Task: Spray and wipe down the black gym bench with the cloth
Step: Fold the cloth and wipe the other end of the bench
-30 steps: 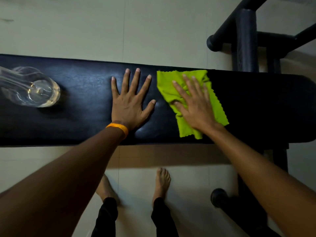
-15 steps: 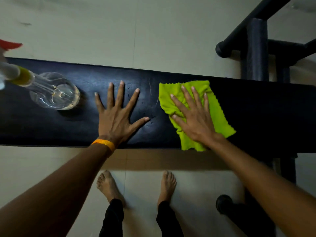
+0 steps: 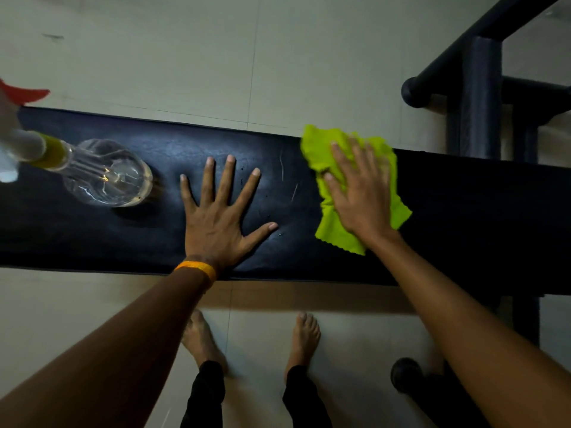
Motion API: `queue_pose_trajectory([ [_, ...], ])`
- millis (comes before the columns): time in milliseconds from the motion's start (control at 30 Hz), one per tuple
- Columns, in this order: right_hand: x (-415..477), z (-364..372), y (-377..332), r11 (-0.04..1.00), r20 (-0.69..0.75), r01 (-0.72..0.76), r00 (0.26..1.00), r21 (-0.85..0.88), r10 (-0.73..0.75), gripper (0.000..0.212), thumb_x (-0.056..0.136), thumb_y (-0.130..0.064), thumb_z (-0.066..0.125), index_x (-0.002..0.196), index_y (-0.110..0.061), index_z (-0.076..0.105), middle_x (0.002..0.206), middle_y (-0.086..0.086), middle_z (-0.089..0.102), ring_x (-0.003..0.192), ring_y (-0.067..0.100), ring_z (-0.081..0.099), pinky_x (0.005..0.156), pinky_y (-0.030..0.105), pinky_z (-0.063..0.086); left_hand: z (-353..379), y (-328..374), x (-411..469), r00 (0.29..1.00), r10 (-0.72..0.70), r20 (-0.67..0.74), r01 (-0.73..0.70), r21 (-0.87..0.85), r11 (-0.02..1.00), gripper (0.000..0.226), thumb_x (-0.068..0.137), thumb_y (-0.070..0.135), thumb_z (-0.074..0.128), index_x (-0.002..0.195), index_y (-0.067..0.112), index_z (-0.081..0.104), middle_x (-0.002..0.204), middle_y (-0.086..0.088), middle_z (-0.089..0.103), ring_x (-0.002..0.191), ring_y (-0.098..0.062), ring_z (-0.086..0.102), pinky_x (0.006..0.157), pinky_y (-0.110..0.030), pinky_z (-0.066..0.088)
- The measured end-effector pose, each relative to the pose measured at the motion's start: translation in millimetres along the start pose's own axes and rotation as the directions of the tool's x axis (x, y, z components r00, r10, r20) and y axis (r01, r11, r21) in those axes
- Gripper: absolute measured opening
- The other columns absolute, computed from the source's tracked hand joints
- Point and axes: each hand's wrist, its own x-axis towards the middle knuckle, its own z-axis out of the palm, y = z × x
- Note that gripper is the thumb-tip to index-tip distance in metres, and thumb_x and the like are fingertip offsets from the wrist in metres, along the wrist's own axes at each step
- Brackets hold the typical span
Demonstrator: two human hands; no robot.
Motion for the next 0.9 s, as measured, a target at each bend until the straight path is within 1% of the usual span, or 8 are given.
queue_pose_trajectory([
  [133,-67,8,-24,0.938,-0.080,-0.345,0.935,0.031,0.347,0.060,0.102,-0.054,0.029,0.158,-0.031,0.027,0.168,0.003,0.019,0.155,0.030,0.013,0.123,0.057,0.014,-1,-2,0,1.000,-0.005,0.003,0.005,0.000,1.000,0.091,0.087,0.085,0.032,0.161,0.036,0.012,0.171,-0.008,0.001,0.156,-0.037,-0.004,0.117,-0.073,0.002],
  [233,-92,10,-45,1.000,0.022,-0.023,0.999,-0.009,0.023,0.062,0.101,-0.052,0.034,0.158,-0.030,0.025,0.168,0.003,0.017,0.156,0.032,0.011,0.124,0.057,0.008,-1,-1,-1,1.000,-0.008,0.000,0.008,0.007,1.000,0.089,0.088,0.084,0.031,0.161,0.037,0.012,0.171,-0.008,0.002,0.157,-0.036,-0.004,0.117,-0.073,0.003],
  [333,-59,0,0,0.954,0.094,0.297,0.952,-0.031,-0.293,0.063,0.099,-0.049,0.037,0.158,-0.034,0.022,0.168,0.002,0.017,0.155,0.030,0.015,0.123,0.056,0.015,-2,1,0,1.000,-0.008,-0.005,0.008,0.007,1.000,0.086,0.090,0.082,0.030,0.161,0.037,0.013,0.171,-0.008,0.003,0.157,-0.036,-0.003,0.117,-0.072,0.002],
  [433,-45,2,18,0.994,-0.009,-0.111,0.994,0.016,0.111,0.059,0.101,-0.048,0.034,0.158,-0.033,0.026,0.168,0.002,0.019,0.155,0.028,0.017,0.124,0.053,0.015,-2,1,0,1.000,-0.004,0.010,0.004,0.009,1.000,0.086,0.090,0.081,0.031,0.161,0.036,0.012,0.171,-0.009,0.003,0.156,-0.036,-0.004,0.118,-0.072,0.001],
  [500,-56,11,-20,0.919,-0.103,-0.390,0.913,0.061,0.394,0.059,0.102,-0.050,0.033,0.157,-0.031,0.029,0.167,0.003,0.022,0.154,0.031,0.019,0.123,0.055,0.016,-2,1,-2,1.000,-0.004,0.014,0.003,0.016,1.000,0.086,0.091,0.081,0.030,0.161,0.036,0.012,0.171,-0.009,0.003,0.157,-0.036,-0.004,0.118,-0.072,0.001],
  [567,-72,15,-61,0.921,-0.098,-0.386,0.916,0.057,0.390,0.060,0.102,-0.052,0.032,0.157,-0.030,0.028,0.167,0.004,0.021,0.154,0.033,0.017,0.124,0.056,0.012,-3,1,-2,1.000,-0.003,0.015,0.003,0.004,1.000,0.085,0.091,0.082,0.030,0.161,0.037,0.012,0.171,-0.008,0.003,0.157,-0.035,-0.004,0.118,-0.071,0.001],
  [733,-64,6,-39,0.992,0.083,0.124,0.989,-0.004,-0.123,0.062,0.099,-0.052,0.033,0.158,-0.034,0.023,0.169,0.001,0.015,0.156,0.028,0.012,0.125,0.054,0.012,-7,-4,-2,1.000,-0.005,0.013,0.006,-0.104,0.995,0.084,0.095,0.074,0.026,0.162,0.026,0.014,0.171,-0.005,0.008,0.158,-0.029,0.001,0.122,-0.064,0.002],
  [900,-39,9,-63,0.940,-0.066,-0.333,0.939,0.073,0.338,0.062,0.099,-0.049,0.030,0.157,-0.030,0.027,0.168,0.004,0.020,0.154,0.032,0.017,0.123,0.056,0.016,-5,-40,-50,0.991,-0.122,-0.046,0.113,-0.164,0.980,0.074,0.103,0.052,0.026,0.160,0.005,0.017,0.169,-0.012,0.013,0.157,-0.027,0.006,0.128,-0.048,0.006],
])
